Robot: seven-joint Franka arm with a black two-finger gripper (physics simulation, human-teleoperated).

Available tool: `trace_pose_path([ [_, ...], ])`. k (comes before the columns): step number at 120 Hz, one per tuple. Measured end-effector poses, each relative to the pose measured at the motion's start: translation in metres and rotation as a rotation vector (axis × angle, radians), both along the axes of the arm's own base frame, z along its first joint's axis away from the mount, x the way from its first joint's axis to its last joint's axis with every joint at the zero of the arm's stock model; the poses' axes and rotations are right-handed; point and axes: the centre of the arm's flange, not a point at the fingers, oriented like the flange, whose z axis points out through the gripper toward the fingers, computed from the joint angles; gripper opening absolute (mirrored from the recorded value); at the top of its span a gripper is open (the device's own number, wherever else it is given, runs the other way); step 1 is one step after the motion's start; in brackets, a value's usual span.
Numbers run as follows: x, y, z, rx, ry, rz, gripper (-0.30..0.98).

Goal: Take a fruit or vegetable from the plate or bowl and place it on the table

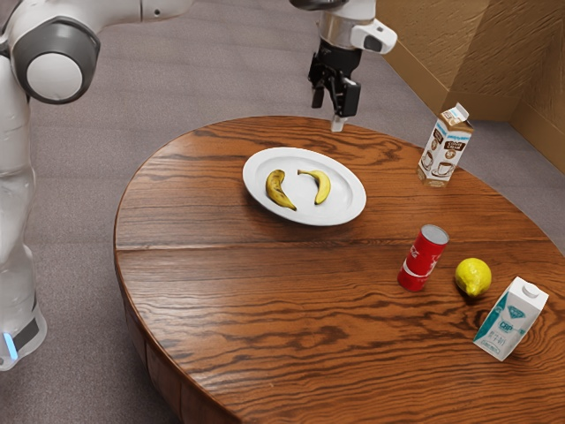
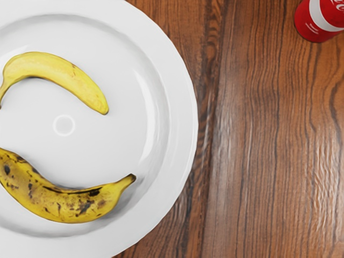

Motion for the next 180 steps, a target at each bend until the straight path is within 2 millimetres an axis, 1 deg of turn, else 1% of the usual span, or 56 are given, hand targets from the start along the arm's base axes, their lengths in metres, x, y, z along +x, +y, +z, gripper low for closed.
trace_pose_path([
  [62,0.0,0.006,-0.001,0.028,0.008,0.003,0.69],
  [72,-0.002,0.012,-0.001,0.039,0.01,-0.028,0.68],
  [80,-0.003,0.026,-0.001,0.046,0.011,-0.073,0.68],
  [94,-0.006,0.05,0.0,0.06,0.012,-0.207,0.68],
  [102,-0.007,0.058,-0.001,0.067,0.015,-0.31,0.69],
  [105,-0.005,0.059,-0.005,0.068,0.022,-0.35,0.69],
  [115,-0.001,0.056,-0.007,0.078,0.025,-0.488,0.68],
  [129,0.008,0.05,-0.018,0.09,0.047,-0.67,0.68],
  [157,0.024,0.052,-0.033,0.119,0.046,-0.961,0.68],
  [161,0.029,0.053,-0.039,0.123,0.048,-0.997,0.68],
  [173,0.047,0.052,-0.071,0.115,0.082,-1.106,0.68],
  [180,0.055,0.051,-0.087,0.11,0.096,-1.169,0.68],
])
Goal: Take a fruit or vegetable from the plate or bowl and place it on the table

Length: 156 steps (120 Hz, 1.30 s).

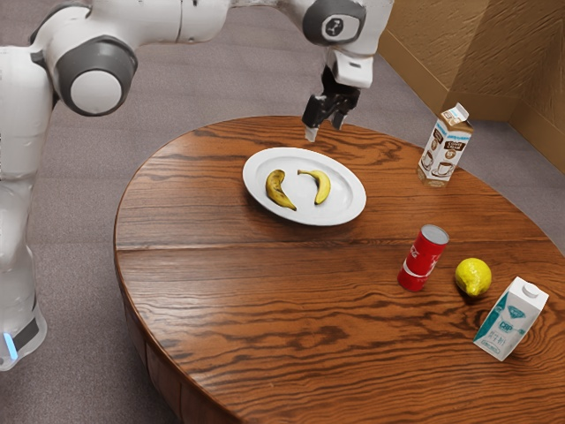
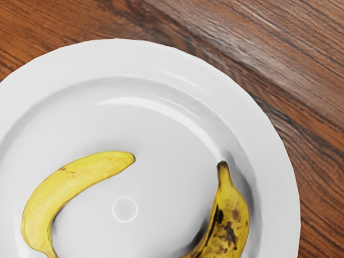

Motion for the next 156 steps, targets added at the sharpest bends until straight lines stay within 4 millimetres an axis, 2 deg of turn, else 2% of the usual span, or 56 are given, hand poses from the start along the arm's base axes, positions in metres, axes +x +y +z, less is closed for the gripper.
trace_pose_path([
  [36,0.024,0.01,-0.057,0.004,0.086,-0.287,0.68],
  [67,0.024,0.006,-0.053,-0.007,0.097,-0.437,0.68],
  [77,0.025,0.004,-0.046,0.0,0.095,-0.467,0.68],
  [86,0.027,0.01,-0.048,0.004,0.103,-0.481,0.68],
  [94,0.03,0.015,-0.053,0.007,0.108,-0.494,0.68],
  [126,0.048,0.016,-0.096,0.008,0.129,-0.567,0.68],
  [134,0.049,0.021,-0.107,0.003,0.136,-0.574,0.68],
  [156,0.046,0.027,-0.122,-0.007,0.153,-0.594,0.67],
])
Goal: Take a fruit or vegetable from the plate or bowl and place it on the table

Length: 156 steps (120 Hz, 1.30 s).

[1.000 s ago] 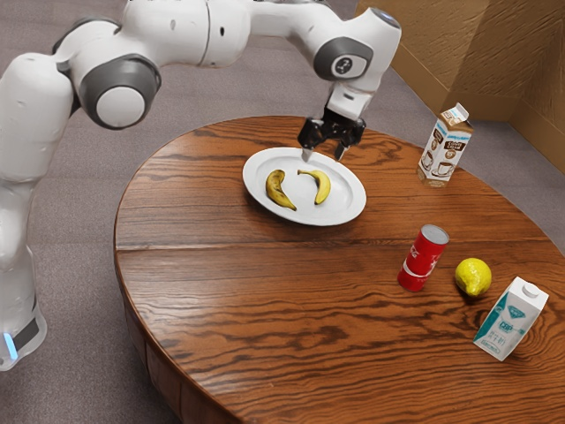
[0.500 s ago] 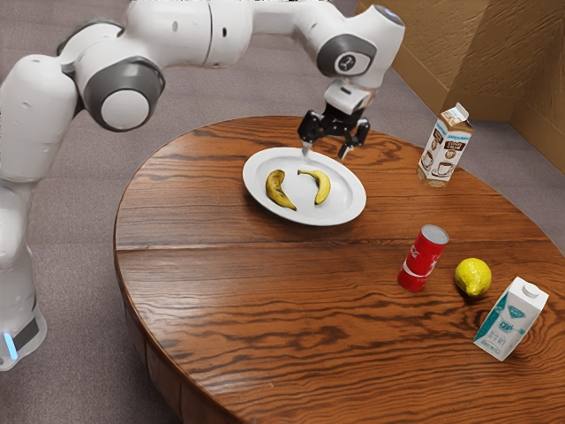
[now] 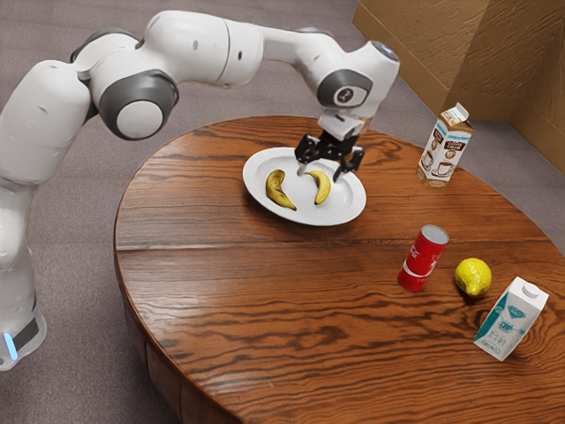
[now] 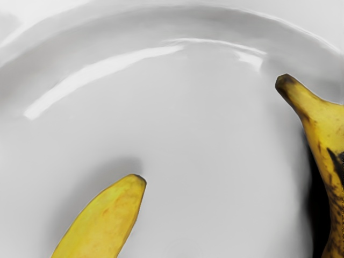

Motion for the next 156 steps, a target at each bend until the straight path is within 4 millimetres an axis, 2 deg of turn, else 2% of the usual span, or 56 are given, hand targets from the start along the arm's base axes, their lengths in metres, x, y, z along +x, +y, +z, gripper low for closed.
trace_pose_path([
  [35,-0.007,0.013,-0.008,-0.006,0.037,-0.007,0.66],
  [76,-0.003,0.016,-0.011,-0.008,0.009,-0.023,0.65],
  [99,-0.002,0.035,-0.019,-0.003,-0.012,0.005,0.64],
  [118,0.003,0.036,-0.018,0.004,-0.049,0.008,0.64],
  [132,0.007,0.035,-0.024,-0.002,-0.068,0.014,0.64],
  [156,0.012,0.036,-0.028,-0.009,-0.09,0.026,0.59],
])
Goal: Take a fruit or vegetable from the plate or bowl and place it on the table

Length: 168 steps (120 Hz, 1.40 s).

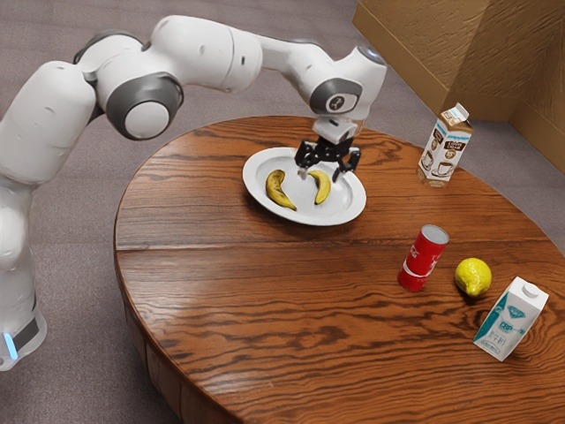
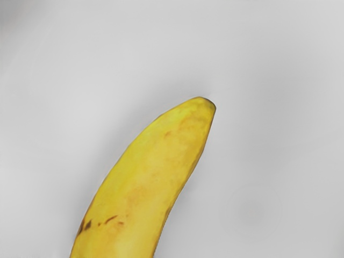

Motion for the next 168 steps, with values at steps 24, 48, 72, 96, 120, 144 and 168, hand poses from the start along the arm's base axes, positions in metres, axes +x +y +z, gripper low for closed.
trace_pose_path([
  [24,0.003,0.001,-0.011,-0.001,0.005,0.009,0.55],
  [48,0.005,0.003,-0.017,-0.014,0.0,0.023,0.43],
  [72,0.007,0.001,-0.016,-0.045,-0.021,0.037,0.19],
  [96,0.008,0.004,-0.015,-0.059,-0.04,0.057,0.15],
  [120,0.006,0.012,-0.01,-0.072,-0.055,0.083,0.15],
  [144,0.001,0.008,0.015,-0.074,-0.083,0.095,0.13],
  [168,-0.007,-0.002,0.047,-0.074,-0.107,0.1,0.13],
])
